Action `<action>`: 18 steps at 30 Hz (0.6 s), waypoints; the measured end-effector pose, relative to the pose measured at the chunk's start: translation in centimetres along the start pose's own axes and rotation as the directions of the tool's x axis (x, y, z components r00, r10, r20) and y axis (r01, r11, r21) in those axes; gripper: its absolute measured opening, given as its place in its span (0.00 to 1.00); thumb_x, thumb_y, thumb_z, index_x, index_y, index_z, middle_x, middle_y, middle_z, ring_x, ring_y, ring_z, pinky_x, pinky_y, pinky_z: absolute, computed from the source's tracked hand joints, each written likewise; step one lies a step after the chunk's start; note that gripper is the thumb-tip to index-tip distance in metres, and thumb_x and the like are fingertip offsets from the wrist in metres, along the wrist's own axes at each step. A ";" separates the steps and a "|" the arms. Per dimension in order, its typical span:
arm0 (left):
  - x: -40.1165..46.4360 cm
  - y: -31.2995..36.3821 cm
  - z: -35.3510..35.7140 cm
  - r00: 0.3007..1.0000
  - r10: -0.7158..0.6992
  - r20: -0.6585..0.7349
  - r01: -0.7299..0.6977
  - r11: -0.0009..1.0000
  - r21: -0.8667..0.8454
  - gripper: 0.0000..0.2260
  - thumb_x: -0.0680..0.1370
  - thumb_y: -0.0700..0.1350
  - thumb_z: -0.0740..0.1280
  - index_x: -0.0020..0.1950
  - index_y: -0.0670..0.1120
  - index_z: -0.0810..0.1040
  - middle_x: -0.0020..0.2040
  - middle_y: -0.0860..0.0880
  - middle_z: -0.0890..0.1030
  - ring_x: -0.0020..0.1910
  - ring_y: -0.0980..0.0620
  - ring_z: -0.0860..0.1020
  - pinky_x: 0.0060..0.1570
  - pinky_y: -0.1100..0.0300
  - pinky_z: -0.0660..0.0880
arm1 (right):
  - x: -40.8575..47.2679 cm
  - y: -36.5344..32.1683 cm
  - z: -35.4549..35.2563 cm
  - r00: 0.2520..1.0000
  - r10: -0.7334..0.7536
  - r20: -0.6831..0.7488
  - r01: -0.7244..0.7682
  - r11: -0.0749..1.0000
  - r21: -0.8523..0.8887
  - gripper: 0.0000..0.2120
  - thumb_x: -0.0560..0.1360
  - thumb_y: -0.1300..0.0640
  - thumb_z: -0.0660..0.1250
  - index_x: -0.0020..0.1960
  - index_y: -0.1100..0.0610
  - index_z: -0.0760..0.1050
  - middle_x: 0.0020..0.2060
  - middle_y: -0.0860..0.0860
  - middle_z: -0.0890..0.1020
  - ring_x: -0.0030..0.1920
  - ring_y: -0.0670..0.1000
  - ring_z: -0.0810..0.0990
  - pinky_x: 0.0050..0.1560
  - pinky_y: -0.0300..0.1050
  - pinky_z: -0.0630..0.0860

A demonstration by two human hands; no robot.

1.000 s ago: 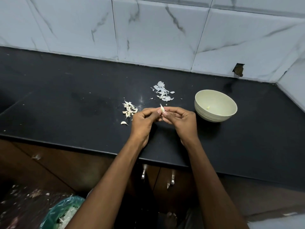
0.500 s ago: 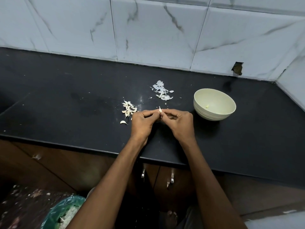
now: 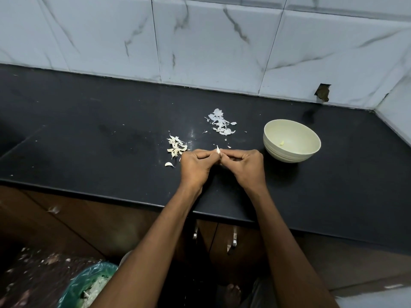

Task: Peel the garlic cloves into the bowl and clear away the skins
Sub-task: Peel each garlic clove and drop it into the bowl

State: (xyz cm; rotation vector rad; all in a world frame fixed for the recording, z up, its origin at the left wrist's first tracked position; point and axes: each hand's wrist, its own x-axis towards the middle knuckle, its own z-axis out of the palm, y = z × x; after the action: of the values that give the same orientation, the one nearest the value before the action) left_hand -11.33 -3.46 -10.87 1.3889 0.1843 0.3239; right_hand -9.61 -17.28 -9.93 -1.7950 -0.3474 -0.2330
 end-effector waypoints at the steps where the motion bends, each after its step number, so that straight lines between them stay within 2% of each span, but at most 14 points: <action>1: 0.0 0.0 0.0 1.000 0.000 -0.001 0.000 1.000 -0.003 0.04 0.74 0.33 0.75 0.41 0.39 0.88 0.38 0.46 0.86 0.40 0.48 0.84 0.48 0.52 0.82 | 0.0 0.0 0.0 1.000 0.001 0.003 -0.001 1.000 0.009 0.09 0.75 0.67 0.75 0.53 0.58 0.88 0.39 0.47 0.88 0.40 0.42 0.86 0.46 0.38 0.82; 4: 0.0 -0.1 -0.1 1.000 -0.015 0.011 0.015 0.999 -0.051 0.03 0.75 0.33 0.75 0.43 0.37 0.88 0.41 0.42 0.87 0.41 0.46 0.85 0.51 0.50 0.82 | 0.0 0.0 -0.1 1.000 0.012 0.009 -0.012 0.998 0.058 0.08 0.76 0.66 0.75 0.54 0.60 0.87 0.41 0.49 0.89 0.41 0.44 0.87 0.47 0.38 0.82; 6: 0.0 0.1 -0.2 0.999 -0.040 0.036 0.044 0.990 -0.132 0.03 0.77 0.34 0.73 0.46 0.37 0.88 0.43 0.38 0.87 0.43 0.42 0.84 0.54 0.47 0.81 | 0.2 0.2 -0.1 0.999 0.027 0.020 -0.028 0.997 0.076 0.09 0.76 0.65 0.76 0.56 0.60 0.87 0.44 0.51 0.89 0.45 0.48 0.88 0.51 0.44 0.84; 8: -0.1 0.4 -0.3 0.997 -0.054 0.064 0.065 0.981 -0.184 0.04 0.78 0.34 0.72 0.47 0.37 0.87 0.42 0.38 0.86 0.43 0.43 0.82 0.52 0.50 0.80 | 0.4 0.5 0.0 0.999 0.030 0.022 -0.031 0.998 0.057 0.13 0.74 0.65 0.77 0.58 0.60 0.86 0.47 0.53 0.88 0.48 0.52 0.88 0.55 0.48 0.84; 11: -0.2 0.6 -0.1 0.993 -0.061 0.101 0.080 0.977 -0.196 0.08 0.80 0.37 0.70 0.47 0.34 0.86 0.40 0.41 0.86 0.41 0.48 0.84 0.47 0.58 0.81 | 0.6 0.7 0.2 0.999 0.019 -0.035 -0.018 1.000 0.025 0.13 0.73 0.66 0.78 0.57 0.59 0.87 0.47 0.52 0.89 0.47 0.50 0.88 0.52 0.46 0.85; 13: -0.1 0.6 0.0 0.993 -0.066 0.101 0.088 0.967 -0.239 0.10 0.82 0.39 0.68 0.49 0.33 0.85 0.42 0.39 0.86 0.41 0.46 0.84 0.46 0.58 0.83 | 0.6 0.7 0.2 0.998 0.030 -0.056 -0.023 0.994 0.106 0.10 0.75 0.66 0.76 0.56 0.62 0.87 0.46 0.52 0.89 0.46 0.50 0.89 0.50 0.45 0.85; 16: 0.0 0.7 -0.2 0.995 -0.049 0.083 0.071 0.956 -0.283 0.08 0.81 0.39 0.70 0.53 0.34 0.85 0.45 0.38 0.86 0.44 0.45 0.83 0.44 0.58 0.82 | 0.5 0.4 0.1 0.997 0.058 -0.059 -0.040 0.962 0.270 0.11 0.77 0.67 0.74 0.58 0.66 0.84 0.47 0.54 0.89 0.46 0.51 0.88 0.47 0.41 0.83; 18: 0.0 0.7 -0.2 0.995 -0.031 0.096 0.058 0.956 -0.288 0.09 0.80 0.38 0.72 0.56 0.34 0.85 0.46 0.39 0.86 0.45 0.46 0.83 0.44 0.59 0.81 | 0.5 0.4 0.0 0.997 0.072 -0.023 -0.060 0.938 0.341 0.12 0.77 0.68 0.73 0.61 0.68 0.82 0.48 0.57 0.89 0.46 0.54 0.88 0.47 0.44 0.84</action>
State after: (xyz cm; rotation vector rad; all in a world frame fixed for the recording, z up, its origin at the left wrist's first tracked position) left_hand -11.50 -3.14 -10.24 1.1034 0.0882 0.2390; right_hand -9.06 -17.27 -10.14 -1.4557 -0.2823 -0.1459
